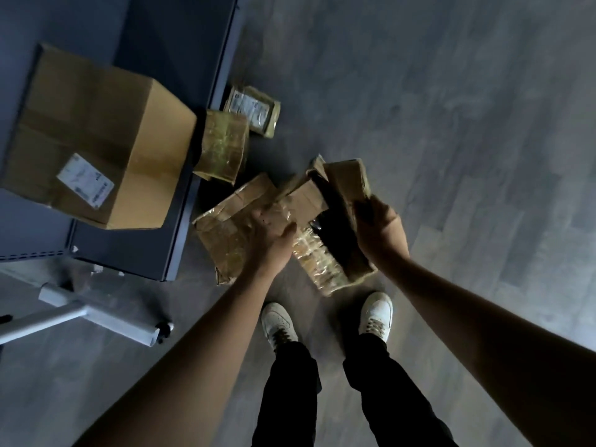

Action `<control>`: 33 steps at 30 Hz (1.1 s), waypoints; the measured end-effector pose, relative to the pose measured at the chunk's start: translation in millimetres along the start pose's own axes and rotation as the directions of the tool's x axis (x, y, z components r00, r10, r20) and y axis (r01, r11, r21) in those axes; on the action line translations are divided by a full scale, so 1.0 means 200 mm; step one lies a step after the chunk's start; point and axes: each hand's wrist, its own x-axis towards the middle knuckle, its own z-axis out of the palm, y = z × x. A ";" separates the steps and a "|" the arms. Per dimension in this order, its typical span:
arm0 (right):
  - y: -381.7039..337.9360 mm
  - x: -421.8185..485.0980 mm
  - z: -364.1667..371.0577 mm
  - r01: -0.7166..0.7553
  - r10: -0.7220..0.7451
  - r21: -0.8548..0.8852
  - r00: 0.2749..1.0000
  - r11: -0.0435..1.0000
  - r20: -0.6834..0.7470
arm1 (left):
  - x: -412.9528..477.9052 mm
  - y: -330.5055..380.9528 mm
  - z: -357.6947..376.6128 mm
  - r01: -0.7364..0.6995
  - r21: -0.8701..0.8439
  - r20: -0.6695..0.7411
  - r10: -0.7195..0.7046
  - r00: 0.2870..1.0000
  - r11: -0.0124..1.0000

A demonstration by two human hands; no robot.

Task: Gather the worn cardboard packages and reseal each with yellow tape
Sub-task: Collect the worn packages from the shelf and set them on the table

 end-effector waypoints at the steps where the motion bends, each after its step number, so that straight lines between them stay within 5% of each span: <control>1: -0.03 -0.01 -0.04 -0.017 0.017 0.042 1.000 0.999 0.012 | -0.01 0.01 0.00 0.030 0.057 0.026 -0.031 0.999 0.998; 6: -0.20 -0.14 -0.19 -0.059 0.012 0.347 0.991 0.936 0.136 | -0.14 0.04 -0.01 0.218 -0.197 0.066 -0.209 0.976 0.956; 12: -0.44 -0.26 -0.45 0.196 -0.220 0.207 0.971 0.958 0.097 | -0.34 0.16 -0.13 0.094 -0.171 -0.045 -0.103 0.994 0.981; 16: -0.64 -0.32 -0.62 0.224 -0.255 0.260 0.962 0.939 0.094 | -0.54 0.30 -0.32 -0.016 -0.119 -0.204 -0.009 0.979 0.993; 21: -0.85 -0.44 -0.78 0.327 -0.333 0.119 0.942 0.937 0.036 | -0.55 0.15 -0.47 0.021 -0.178 -0.221 -0.061 0.973 0.984; 23: -0.95 -0.50 -0.85 0.253 -0.264 0.188 0.964 0.949 0.035 | -0.63 0.13 -0.57 -0.022 -0.179 -0.241 -0.022 0.970 0.984; 25: -1.04 -0.56 -0.89 -0.002 -0.072 0.444 0.986 0.896 0.151 | -0.86 0.24 -0.74 -0.030 -0.227 -0.225 -0.023 0.974 0.974; 27: -1.11 -0.64 -0.92 -0.139 -0.005 0.488 0.960 0.862 0.281 | -0.97 0.23 -0.87 -0.063 -0.209 -0.231 0.014 0.973 0.976; 30: -1.18 -0.83 -0.92 -0.181 0.002 0.385 0.906 0.905 0.423 | -1.22 0.29 -1.10 -0.107 -0.221 -0.329 0.029 0.944 0.970; 33: -1.28 -1.06 -0.90 -0.075 -0.077 0.304 0.885 0.950 0.460 | -1.35 0.20 -1.24 -0.120 -0.187 -0.361 0.045 0.931 0.975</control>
